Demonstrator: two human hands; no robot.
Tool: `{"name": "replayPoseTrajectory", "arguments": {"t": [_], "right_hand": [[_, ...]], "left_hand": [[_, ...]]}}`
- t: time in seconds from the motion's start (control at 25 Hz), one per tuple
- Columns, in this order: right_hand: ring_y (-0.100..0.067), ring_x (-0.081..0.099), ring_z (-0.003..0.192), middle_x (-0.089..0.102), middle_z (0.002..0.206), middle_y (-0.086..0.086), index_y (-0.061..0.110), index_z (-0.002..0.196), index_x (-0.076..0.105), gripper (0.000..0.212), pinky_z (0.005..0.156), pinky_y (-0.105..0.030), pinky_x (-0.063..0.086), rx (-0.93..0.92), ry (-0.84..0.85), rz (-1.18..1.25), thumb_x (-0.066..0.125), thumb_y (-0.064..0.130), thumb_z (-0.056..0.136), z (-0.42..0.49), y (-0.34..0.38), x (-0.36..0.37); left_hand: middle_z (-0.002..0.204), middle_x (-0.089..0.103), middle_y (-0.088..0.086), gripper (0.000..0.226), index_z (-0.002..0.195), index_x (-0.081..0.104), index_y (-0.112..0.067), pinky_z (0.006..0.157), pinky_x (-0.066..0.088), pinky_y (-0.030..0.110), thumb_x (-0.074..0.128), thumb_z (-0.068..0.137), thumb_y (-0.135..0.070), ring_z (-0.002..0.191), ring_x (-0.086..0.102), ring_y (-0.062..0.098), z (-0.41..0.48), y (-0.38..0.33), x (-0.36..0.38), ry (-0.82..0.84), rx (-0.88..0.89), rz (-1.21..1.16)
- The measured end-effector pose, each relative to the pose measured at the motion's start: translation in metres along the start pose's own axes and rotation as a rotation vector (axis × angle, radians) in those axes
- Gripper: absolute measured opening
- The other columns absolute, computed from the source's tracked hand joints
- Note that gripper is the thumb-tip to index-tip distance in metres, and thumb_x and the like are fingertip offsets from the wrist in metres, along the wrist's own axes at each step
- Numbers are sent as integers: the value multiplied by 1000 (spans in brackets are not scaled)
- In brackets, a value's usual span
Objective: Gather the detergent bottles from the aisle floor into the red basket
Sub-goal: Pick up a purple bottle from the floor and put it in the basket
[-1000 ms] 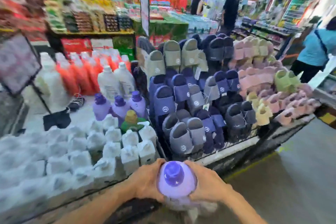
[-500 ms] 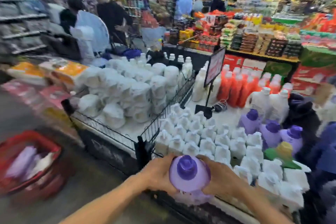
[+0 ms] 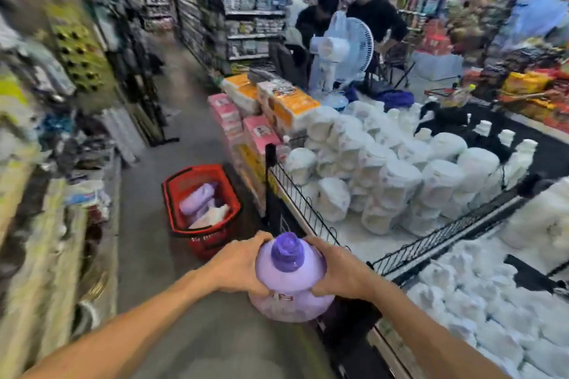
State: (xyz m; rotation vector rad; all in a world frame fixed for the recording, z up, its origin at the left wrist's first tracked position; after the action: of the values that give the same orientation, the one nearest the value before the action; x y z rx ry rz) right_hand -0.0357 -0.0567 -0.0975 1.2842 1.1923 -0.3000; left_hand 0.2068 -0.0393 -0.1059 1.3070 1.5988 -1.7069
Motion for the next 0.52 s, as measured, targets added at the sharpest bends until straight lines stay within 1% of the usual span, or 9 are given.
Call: {"name": "replayPoseTrajectory", "arguments": {"t": [0.16,0.24,0.32,0.44,0.52], "right_hand": [[-16,65,112,68,127,11,35,145,41,93,95,-35,53,-165,108,-33,82,44,62,100,23,11],[-18,65,110,68,125,11,36,145,40,93,93,-36,53,-222,164,-42,79,44,61,145,30,13],[-20,66,110,67,124,12,38,145,39,95,93,-38,54,-273,219,-68,74,46,57,186,37,14],[-20,64,114,65,128,15,42,146,37,98,95,-41,53,-356,280,-84,74,47,55,258,56,17],[-20,64,115,66,129,15,43,146,38,99,95,-40,53,-397,318,-100,78,44,56,301,74,26]], "left_hand": [[110,67,-20,95,130,39,-45,83,54,31,82,45,-56,99,67,10,7,68,-23,-93,-162,-41],[116,65,-22,98,133,39,-43,87,52,30,83,47,-57,105,66,9,17,92,-36,-127,-222,-69],[119,65,-21,100,137,38,-41,89,52,28,82,48,-56,110,65,12,24,111,-47,-150,-287,-96],[110,63,-20,98,137,37,-38,86,52,28,82,51,-50,106,66,19,37,153,-63,-191,-375,-164],[110,65,-16,98,135,38,-37,86,53,32,82,49,-52,104,67,20,41,186,-74,-222,-432,-191]]}}
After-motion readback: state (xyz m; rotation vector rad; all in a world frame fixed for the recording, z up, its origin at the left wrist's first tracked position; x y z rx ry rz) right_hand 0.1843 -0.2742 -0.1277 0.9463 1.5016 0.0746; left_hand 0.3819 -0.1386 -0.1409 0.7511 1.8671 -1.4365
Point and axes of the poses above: each hand's wrist, its own z-axis towards the middle knuckle, its own x-axis out of the palm, y = z × x, the point moved 3 cm from there along z, towards the middle knuckle
